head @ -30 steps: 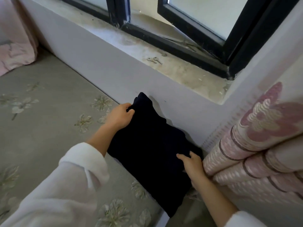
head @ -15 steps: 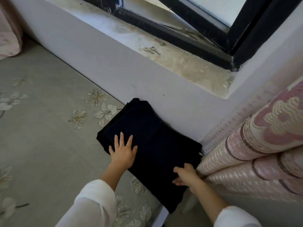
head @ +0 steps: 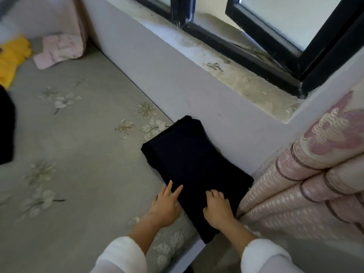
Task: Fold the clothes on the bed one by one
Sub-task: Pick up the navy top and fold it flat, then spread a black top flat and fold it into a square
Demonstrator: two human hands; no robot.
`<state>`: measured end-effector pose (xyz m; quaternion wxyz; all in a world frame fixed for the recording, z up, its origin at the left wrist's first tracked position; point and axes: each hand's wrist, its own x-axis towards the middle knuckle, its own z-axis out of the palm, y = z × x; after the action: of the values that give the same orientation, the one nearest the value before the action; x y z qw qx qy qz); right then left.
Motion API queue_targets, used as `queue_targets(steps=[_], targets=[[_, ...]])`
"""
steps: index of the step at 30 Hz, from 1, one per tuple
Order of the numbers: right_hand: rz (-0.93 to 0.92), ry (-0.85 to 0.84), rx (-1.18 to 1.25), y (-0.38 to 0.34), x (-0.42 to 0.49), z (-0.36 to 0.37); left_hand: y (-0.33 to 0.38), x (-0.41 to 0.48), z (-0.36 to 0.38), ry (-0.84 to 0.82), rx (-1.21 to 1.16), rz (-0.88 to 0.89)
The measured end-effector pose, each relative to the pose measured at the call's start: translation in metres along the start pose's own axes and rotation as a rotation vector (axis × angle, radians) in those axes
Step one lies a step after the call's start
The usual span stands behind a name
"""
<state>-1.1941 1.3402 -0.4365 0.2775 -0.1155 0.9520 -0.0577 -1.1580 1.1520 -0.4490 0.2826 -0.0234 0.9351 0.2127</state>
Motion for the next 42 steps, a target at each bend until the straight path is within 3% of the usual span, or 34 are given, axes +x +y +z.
queue_targets(steps=[5,16,27,35,42], targets=[[-0.232,0.101,0.056,-0.068,-0.021,-0.002,-0.043,-0.075,-0.005,0.115,-0.166,-0.219],[-0.739,-0.178,-0.146,-0.295,-0.162,0.113,-0.187,-0.357,0.072,0.361,-0.501,-0.746],[-1.227,-0.290,-0.358,-0.523,-0.331,0.235,-0.291,-0.626,0.151,0.759,-0.698,-1.188],[-1.438,-0.341,-0.400,-0.683,-0.427,0.318,-0.407,-0.769,0.173,0.785,-0.658,-1.365],[-1.406,-0.316,-0.375,-0.843,-0.477,0.370,-0.546,-0.868,0.153,0.802,-0.594,-1.347]])
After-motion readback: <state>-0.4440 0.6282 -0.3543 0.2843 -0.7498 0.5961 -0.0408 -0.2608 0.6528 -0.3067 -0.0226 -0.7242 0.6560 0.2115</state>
